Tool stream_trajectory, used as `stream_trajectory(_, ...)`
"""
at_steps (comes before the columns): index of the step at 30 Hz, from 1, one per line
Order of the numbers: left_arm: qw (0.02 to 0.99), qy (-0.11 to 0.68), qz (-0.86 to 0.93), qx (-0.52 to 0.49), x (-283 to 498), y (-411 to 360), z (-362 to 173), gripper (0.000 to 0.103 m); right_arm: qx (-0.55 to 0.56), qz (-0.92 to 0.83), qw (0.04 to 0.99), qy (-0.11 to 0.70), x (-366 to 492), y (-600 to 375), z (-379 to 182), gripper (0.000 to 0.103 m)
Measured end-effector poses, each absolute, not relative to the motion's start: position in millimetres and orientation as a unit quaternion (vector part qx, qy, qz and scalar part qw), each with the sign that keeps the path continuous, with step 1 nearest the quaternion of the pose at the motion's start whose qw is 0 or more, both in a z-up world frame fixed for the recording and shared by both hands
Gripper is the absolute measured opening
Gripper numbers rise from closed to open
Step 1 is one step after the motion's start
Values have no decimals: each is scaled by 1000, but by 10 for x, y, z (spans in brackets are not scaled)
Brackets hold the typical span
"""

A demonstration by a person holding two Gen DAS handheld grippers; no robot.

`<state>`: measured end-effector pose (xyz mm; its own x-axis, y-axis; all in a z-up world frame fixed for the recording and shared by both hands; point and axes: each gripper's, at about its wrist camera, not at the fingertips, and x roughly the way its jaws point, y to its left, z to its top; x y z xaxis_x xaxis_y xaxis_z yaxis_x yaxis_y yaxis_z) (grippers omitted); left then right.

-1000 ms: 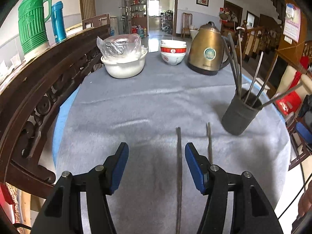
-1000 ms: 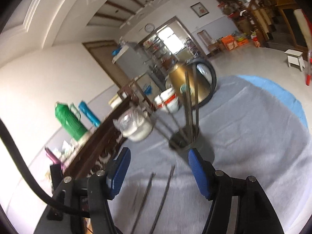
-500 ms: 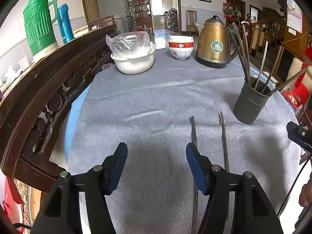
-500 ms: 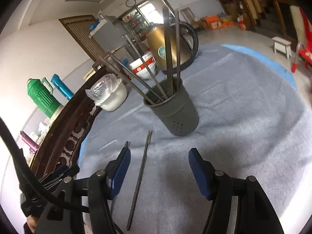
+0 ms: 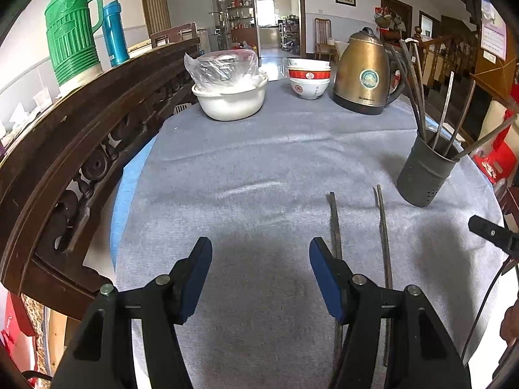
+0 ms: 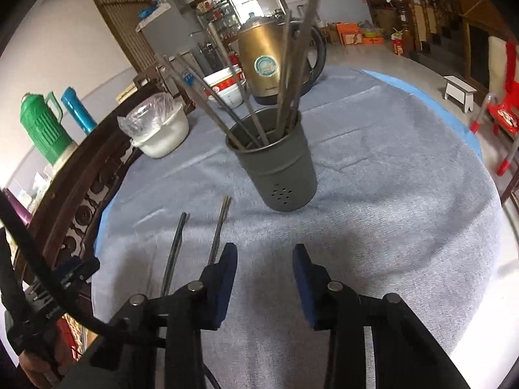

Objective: Organize utensils

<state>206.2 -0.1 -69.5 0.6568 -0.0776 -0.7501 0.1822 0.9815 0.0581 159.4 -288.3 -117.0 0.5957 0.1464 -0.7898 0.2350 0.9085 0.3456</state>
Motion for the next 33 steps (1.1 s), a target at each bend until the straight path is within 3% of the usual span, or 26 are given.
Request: stream_trajectory(33,912,394,-80,76,1981,201,-795,63,193,-4,854,483,1762,-2491,-1260,39)
